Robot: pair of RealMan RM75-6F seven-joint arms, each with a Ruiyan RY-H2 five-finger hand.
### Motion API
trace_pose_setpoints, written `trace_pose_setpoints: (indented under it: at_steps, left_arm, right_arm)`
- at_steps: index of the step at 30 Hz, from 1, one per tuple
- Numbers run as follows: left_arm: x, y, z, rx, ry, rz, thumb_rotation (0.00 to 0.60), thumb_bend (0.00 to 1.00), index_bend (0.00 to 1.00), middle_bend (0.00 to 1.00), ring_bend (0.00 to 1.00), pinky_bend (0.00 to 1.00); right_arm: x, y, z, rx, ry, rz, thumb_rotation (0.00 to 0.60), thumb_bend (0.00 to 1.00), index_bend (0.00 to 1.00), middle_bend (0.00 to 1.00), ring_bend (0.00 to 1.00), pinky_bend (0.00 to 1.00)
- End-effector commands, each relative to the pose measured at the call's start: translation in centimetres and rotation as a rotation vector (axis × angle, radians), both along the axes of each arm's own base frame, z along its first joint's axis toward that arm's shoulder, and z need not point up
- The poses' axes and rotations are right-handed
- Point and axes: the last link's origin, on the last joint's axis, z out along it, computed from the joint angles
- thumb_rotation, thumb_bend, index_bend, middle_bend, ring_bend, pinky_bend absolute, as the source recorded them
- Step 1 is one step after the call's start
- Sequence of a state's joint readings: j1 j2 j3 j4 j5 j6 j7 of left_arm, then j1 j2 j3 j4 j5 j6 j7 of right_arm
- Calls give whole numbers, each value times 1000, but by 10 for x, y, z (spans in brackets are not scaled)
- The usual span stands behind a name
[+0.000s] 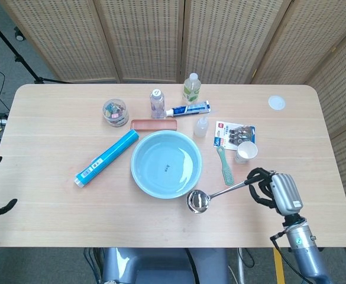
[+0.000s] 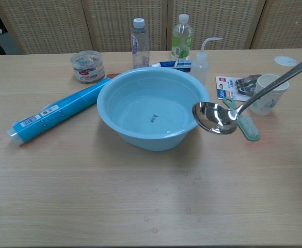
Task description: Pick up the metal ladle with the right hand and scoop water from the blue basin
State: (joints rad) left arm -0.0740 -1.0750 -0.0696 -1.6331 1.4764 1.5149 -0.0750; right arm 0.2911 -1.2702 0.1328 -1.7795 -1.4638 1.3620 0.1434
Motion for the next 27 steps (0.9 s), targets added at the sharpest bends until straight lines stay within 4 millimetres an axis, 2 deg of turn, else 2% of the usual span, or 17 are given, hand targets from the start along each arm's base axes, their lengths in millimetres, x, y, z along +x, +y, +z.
trace_pose_setpoints:
  at_steps: [1,7,13,17,27]
  left_arm:
    - [0,0,1,4,-3,1,600,159,0,0,0,0]
    - [0,0,2,0,-10,-1,600,159,0,0,0,0]
    - [1,-2,4,1,-18,-8,600,159,0,0,0,0]
    - [1,-3,6,6,-25,-9,600,159,0,0,0,0]
    - [-1,-1,8,-5,-40,-9,600,159,0,0,0,0]
  right_arm:
    - [21,-11,6,-14,-28,18,600,1000,797,968,1000,1000]
    - [56,-34,7,-10,-54,40,600,1000,799,968,1000,1000]
    - [84,-65,-7,-51,-7,21,600,1000,799,968,1000,1000]
    - [91,-83,-14,-131,85,4,600,1000,800,969,1000,1000]
    - [101,-105,-44,-208,181,-49,600,1000,802,968,1000,1000]
